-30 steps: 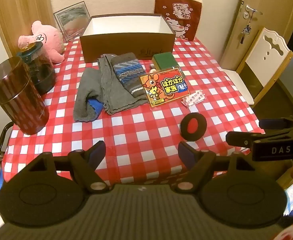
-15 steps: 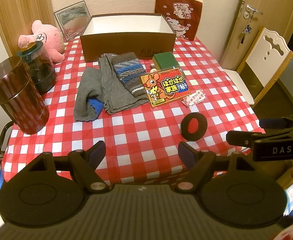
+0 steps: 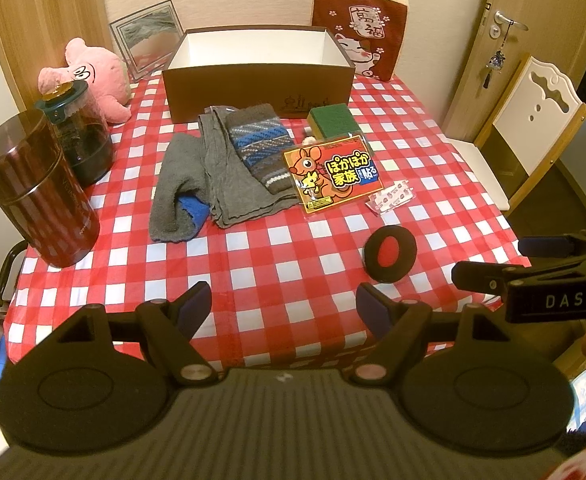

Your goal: Organize soft objects

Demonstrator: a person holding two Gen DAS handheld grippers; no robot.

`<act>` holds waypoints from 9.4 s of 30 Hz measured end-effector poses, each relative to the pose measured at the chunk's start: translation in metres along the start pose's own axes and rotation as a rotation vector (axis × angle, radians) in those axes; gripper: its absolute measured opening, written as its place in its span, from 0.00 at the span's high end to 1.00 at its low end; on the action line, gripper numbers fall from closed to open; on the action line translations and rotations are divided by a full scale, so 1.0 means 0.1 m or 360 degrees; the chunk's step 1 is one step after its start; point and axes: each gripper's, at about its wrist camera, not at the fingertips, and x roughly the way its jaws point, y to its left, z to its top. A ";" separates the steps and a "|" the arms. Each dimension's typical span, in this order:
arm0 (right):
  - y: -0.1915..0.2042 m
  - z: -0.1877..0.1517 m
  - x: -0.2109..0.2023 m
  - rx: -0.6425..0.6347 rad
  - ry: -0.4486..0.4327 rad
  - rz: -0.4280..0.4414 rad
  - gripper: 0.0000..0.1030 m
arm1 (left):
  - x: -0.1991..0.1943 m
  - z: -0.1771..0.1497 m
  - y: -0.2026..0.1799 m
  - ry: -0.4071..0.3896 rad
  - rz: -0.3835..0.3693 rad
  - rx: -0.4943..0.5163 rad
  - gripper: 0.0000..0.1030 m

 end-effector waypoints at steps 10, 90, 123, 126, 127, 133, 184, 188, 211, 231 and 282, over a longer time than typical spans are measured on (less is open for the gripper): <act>0.00 0.01 0.01 0.0000 0.0000 -0.0002 0.00 | 0.04 -0.04 0.05 0.0002 -0.0002 -0.0001 0.24; -0.33 0.11 1.08 -0.0122 0.0155 0.0071 0.03 | 0.99 0.20 0.11 0.0187 0.0038 -0.0056 0.24; -0.28 0.07 1.77 -0.0433 0.0206 -0.0040 0.28 | 1.42 0.27 0.07 0.0317 0.0141 -0.0146 0.25; -0.36 0.09 1.73 -0.0428 0.0212 -0.0024 0.28 | 1.45 0.31 -0.01 0.0299 0.0132 -0.0118 0.25; -0.40 0.11 1.72 -0.0420 0.0208 -0.0020 0.28 | 1.47 0.32 -0.04 0.0293 0.0130 -0.0107 0.25; -0.64 0.21 1.57 -0.0389 0.0173 -0.0028 0.28 | 1.58 0.43 -0.28 0.0229 0.0102 -0.0005 0.25; -1.13 0.47 1.69 0.0297 0.0227 -0.0442 0.28 | 2.89 1.45 0.38 0.0216 -0.0764 0.0247 0.37; -1.08 0.48 1.73 0.0279 0.0233 -0.0437 0.28 | 2.89 1.41 0.45 0.0213 -0.0832 0.0104 0.57; -1.13 0.40 1.66 0.0319 0.0222 -0.0451 0.28 | 3.06 1.14 0.29 0.0306 -0.1087 -0.0187 0.91; -1.22 0.40 1.55 0.0311 0.0191 -0.0453 0.28 | 2.43 0.95 -0.36 -0.0041 -0.0694 0.0549 0.93; -0.26 3.21 2.00 -0.0311 -0.0347 0.0091 0.28 | 2.04 2.93 1.00 -0.0630 -0.0088 0.0147 0.98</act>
